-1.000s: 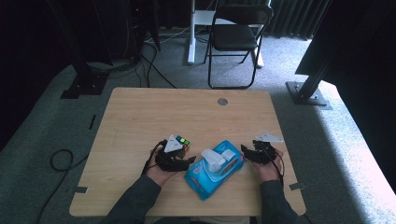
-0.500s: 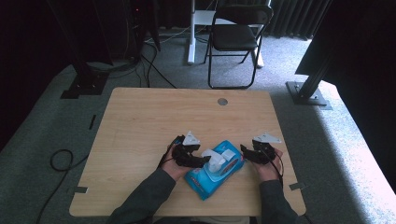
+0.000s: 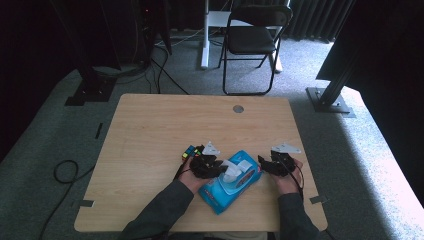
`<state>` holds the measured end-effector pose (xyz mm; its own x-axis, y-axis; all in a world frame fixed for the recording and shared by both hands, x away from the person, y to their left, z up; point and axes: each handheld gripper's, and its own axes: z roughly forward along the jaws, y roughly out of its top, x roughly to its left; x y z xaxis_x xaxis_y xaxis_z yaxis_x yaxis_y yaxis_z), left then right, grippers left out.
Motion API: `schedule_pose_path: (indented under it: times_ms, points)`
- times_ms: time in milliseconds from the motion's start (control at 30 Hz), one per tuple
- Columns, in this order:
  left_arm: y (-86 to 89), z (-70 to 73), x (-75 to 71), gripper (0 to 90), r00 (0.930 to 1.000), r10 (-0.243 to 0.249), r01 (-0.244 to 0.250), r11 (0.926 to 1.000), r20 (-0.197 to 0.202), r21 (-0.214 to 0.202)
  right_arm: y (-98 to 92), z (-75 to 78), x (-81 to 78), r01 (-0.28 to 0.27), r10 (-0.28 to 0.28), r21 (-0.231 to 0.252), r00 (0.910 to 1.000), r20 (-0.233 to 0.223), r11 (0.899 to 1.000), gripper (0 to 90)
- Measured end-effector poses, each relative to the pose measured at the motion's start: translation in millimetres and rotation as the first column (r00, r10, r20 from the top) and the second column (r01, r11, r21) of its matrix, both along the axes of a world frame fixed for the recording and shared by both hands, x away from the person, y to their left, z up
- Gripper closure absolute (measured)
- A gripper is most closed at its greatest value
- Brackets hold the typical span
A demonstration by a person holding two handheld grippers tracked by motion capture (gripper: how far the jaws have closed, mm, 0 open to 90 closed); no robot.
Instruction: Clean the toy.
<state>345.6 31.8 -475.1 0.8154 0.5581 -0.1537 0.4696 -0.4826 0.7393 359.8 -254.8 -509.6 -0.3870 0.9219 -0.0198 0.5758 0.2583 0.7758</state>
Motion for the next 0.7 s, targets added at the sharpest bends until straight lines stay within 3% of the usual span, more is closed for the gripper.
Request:
schedule_pose_path:
  times_ms: [100,433,700]
  points:
    - [-1.7,3.6,-4.1,88.8,0.9995,-0.012,0.011,0.9998,0.029,0.013,-0.2,0.1,-0.1,0.000,0.000,-0.001,1.0000,0.000,1.000,39.2]
    - [8.0,26.3,-13.0,90.0,0.9925,-0.014,0.016,0.9997,0.121,-0.018,0.4,-0.9,0.1,-0.001,0.001,-0.010,1.0000,-0.006,1.000,39.3]
    - [13.9,36.1,-13.5,90.0,0.9881,0.009,-0.004,0.9994,0.153,-0.035,-0.4,-1.0,0.1,0.003,-0.003,-0.012,0.9999,-0.010,1.000,39.4]
